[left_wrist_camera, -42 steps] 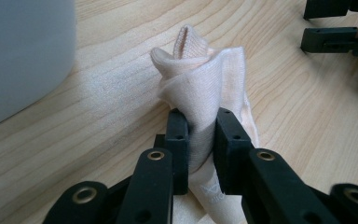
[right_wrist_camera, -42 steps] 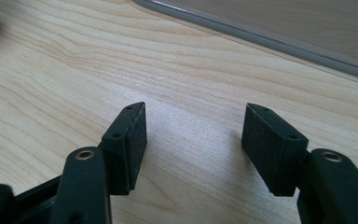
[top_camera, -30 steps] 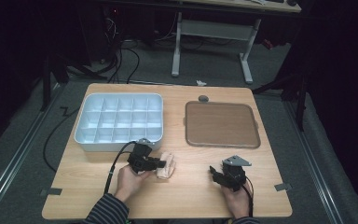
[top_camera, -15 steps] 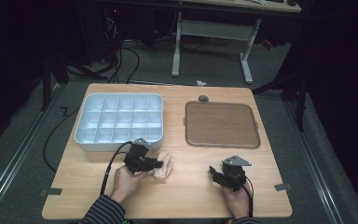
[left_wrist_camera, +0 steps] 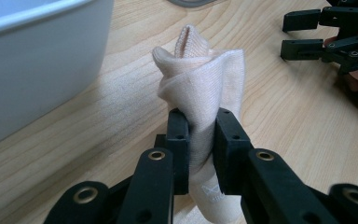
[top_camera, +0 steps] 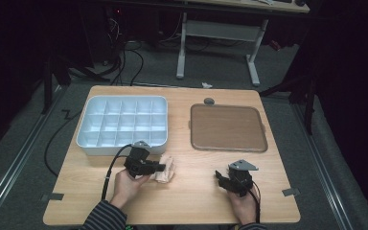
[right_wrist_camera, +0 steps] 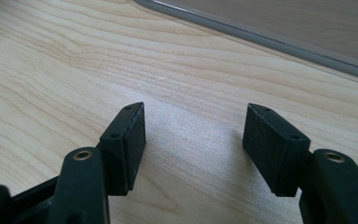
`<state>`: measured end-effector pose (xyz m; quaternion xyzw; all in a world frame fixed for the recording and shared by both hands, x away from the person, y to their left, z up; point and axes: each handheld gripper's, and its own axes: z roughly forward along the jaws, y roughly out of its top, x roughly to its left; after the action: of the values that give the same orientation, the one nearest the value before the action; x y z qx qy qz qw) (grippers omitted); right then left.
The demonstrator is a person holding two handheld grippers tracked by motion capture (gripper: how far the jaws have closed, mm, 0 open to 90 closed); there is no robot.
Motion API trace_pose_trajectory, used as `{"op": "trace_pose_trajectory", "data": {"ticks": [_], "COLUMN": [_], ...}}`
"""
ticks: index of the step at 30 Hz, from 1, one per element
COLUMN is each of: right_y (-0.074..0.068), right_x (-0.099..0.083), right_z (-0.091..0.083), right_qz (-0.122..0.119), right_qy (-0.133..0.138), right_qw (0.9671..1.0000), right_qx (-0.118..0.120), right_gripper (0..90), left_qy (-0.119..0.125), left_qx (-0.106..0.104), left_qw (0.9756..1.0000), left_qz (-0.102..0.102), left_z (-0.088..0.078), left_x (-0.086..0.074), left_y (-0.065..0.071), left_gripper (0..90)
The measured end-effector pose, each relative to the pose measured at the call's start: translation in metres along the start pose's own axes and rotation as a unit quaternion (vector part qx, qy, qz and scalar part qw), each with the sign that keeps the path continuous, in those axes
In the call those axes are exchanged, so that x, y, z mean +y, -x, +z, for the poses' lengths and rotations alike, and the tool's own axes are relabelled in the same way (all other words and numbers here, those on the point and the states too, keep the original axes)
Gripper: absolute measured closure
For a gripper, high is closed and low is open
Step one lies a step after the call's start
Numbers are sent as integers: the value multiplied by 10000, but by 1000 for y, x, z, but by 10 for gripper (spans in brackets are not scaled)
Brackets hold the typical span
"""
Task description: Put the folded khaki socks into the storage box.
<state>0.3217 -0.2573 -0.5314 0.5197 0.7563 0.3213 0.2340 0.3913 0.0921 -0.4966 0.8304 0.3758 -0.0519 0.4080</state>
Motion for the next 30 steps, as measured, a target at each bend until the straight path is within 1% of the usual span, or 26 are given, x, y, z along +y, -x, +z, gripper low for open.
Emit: {"op": "trace_pose_trajectory", "data": {"ticks": [12, 21, 22, 25, 27, 30], "right_y": [0, 0, 0, 0, 0, 0], "right_x": [0, 0, 0, 0, 0, 0], "right_z": [0, 0, 0, 0, 0, 0], "right_qz": [-8, -8, -9, -8, -8, -8], "right_qy": [0, -1, 0, 0, 0, 0], "right_qw": [10000, 10000, 10000, 10000, 10000, 10000], "right_qx": [6, 7, 7, 7, 7, 8], "right_gripper": [389, 388, 388, 388, 388, 388], "left_qy": [66, 163, 205, 214, 221, 262], "left_qx": [-6, 1, -60, -82, -67, -35], "left_qw": [9999, 9998, 9996, 9996, 9995, 9993], "left_qz": [-85, -143, -185, -182, -228, -256], "left_z": [-7, -15, -18, -19, -22, -26], "left_x": [0, -1, -1, -1, -1, -2], "left_y": [-5, -9, -11, -11, -16, -19], "left_gripper": [785, 785, 785, 785, 785, 786]}}
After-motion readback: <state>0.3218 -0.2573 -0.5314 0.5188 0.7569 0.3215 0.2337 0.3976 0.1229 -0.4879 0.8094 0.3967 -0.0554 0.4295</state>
